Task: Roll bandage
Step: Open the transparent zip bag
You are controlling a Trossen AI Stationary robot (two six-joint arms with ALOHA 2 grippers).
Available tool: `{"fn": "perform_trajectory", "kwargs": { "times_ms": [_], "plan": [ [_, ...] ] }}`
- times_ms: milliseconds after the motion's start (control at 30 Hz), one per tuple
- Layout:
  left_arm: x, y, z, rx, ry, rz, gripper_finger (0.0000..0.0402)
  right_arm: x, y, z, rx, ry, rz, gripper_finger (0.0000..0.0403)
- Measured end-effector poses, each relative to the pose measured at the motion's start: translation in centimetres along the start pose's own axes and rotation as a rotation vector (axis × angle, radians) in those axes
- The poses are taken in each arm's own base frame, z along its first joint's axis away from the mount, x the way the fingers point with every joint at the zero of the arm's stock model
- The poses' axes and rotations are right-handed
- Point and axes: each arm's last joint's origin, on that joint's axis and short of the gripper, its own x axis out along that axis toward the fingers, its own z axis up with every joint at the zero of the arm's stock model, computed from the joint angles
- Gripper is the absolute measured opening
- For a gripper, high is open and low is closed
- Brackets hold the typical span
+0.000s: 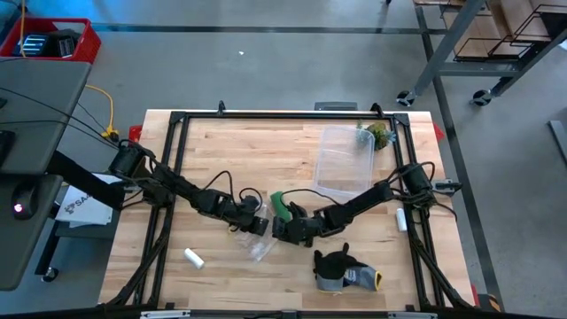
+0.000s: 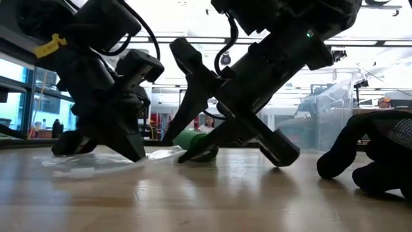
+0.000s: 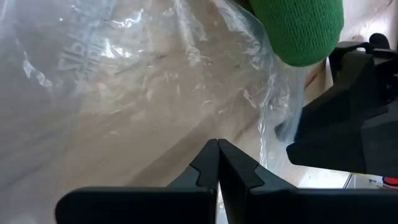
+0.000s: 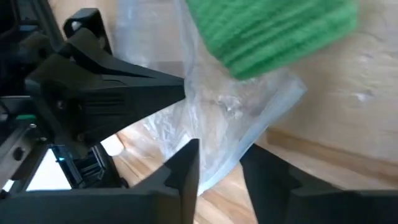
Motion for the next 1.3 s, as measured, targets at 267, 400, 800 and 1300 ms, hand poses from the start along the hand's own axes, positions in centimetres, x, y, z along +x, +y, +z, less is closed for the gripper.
{"fn": "perform_trajectory", "kwargs": {
  "times_ms": [267,400,800,1300],
  "plan": [
    [0.0,0.0,-0.1,0.059,0.041,-0.003,0.0000,-0.3,1.2,-0.2,-0.084,-0.016,0.117,0.0013],
    [-0.2,0.0,-0.1,0.151,0.072,-0.013,0.0000,-0.4,1.8,-0.4,-0.102,-0.003,0.175,0.0037],
    [-0.9,-0.6,0.3,0.269,0.077,-0.063,0.0000,-0.3,1.3,0.0,-0.225,-0.057,0.116,0.0109],
    [-0.9,-1.0,0.1,0.325,0.169,-0.134,0.0000,-0.6,2.8,-0.4,-0.717,0.005,0.266,0.0134]
  ]
}}
